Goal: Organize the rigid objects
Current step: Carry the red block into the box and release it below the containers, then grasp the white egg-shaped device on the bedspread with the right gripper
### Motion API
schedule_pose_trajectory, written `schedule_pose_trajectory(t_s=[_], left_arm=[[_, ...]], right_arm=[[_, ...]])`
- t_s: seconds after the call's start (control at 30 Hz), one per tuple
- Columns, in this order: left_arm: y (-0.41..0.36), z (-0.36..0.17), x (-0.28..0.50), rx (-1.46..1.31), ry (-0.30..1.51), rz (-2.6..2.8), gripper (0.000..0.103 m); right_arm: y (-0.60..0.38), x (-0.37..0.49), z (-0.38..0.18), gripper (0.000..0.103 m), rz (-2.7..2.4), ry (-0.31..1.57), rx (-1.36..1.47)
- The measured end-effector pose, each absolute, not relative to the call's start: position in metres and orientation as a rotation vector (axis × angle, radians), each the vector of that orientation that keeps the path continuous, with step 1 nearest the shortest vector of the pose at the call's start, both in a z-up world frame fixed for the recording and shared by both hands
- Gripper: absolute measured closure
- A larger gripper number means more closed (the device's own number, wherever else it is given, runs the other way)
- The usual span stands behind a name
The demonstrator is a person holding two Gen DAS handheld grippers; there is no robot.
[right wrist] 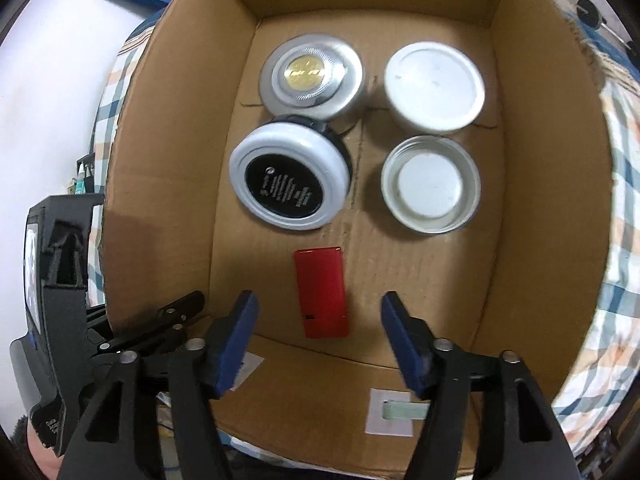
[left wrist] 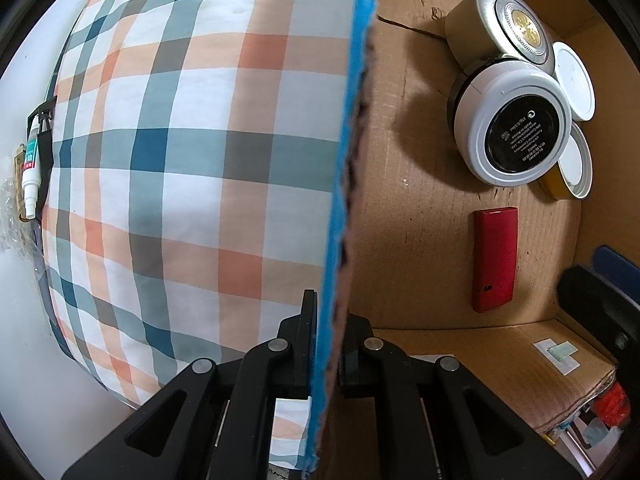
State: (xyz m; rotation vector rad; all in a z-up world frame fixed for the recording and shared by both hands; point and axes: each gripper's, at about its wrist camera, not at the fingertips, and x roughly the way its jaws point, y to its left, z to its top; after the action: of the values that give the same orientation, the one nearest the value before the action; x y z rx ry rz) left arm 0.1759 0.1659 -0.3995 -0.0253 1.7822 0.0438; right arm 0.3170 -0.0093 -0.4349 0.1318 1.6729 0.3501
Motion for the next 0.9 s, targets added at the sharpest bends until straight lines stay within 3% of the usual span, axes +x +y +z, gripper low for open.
schedule_pose_trajectory(t_s=[0.07, 0.23, 0.9], left_arm=[[0.165, -0.4, 0.175, -0.023, 1.781, 0.043, 0.098], [0.164, -0.399, 0.175, -0.021, 1.78, 0.045, 0.097], [0.164, -0.395, 0.178, -0.018, 1.782, 0.049, 0.097]], right_arm=[[-0.011, 0.318, -0.43, 0.016, 0.338, 1.663, 0.124], [-0.014, 0.319, -0.414, 0.0, 0.306, 1.64, 0.118], [-0.056, 0.298, -0.32, 0.0, 0.204, 1.5, 0.112]])
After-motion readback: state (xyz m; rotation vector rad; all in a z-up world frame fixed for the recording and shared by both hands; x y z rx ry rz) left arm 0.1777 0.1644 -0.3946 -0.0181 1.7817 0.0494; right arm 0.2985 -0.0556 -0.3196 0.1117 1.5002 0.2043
